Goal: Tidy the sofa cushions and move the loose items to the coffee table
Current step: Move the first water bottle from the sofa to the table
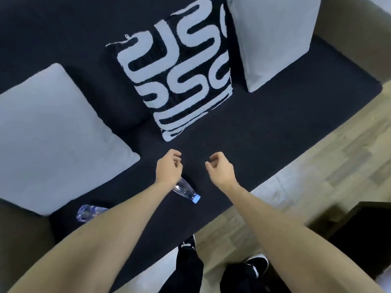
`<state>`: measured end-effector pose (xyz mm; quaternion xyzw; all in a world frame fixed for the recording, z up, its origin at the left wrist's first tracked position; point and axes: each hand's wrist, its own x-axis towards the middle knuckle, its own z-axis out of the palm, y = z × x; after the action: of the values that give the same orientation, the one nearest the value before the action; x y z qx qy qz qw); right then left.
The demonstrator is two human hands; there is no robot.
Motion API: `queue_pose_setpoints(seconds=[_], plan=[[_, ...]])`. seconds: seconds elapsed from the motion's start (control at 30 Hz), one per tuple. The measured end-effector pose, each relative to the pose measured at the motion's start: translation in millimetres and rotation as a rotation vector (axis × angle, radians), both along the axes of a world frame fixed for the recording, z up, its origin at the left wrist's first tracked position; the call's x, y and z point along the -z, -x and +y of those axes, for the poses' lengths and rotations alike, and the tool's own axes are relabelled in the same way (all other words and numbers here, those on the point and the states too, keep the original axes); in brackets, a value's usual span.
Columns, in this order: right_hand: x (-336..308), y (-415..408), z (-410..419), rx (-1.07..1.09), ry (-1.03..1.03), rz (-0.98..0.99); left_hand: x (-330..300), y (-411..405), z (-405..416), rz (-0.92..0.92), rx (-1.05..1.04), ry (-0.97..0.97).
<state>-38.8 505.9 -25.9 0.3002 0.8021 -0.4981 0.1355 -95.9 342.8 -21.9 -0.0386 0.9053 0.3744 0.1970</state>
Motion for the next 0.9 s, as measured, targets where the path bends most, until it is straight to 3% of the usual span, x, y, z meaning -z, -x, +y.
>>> queue_pose_setpoints(seconds=[0.17,0.3,0.4,0.63,0.77,0.9], plan=[[51,-7,-60,-0.34,-0.149,-0.17,45,-10,-54,-0.04,0.367,0.182],[84,-14,-82,-0.472,-0.293,-0.246,75,-11,-67,0.085,0.782,0.352],[102,-16,-92,-0.488,-0.367,-0.249,92,-11,-68,0.206,0.932,0.515],[99,-11,-91,-0.403,-0.281,-0.19,100,-7,-68,0.275,1.002,0.641],[78,-7,-79,-0.344,-0.251,-0.047,90,2,-66,0.277,0.936,0.498],[54,8,-67,-0.212,-0.143,0.087,74,17,-64,0.154,0.735,0.281]])
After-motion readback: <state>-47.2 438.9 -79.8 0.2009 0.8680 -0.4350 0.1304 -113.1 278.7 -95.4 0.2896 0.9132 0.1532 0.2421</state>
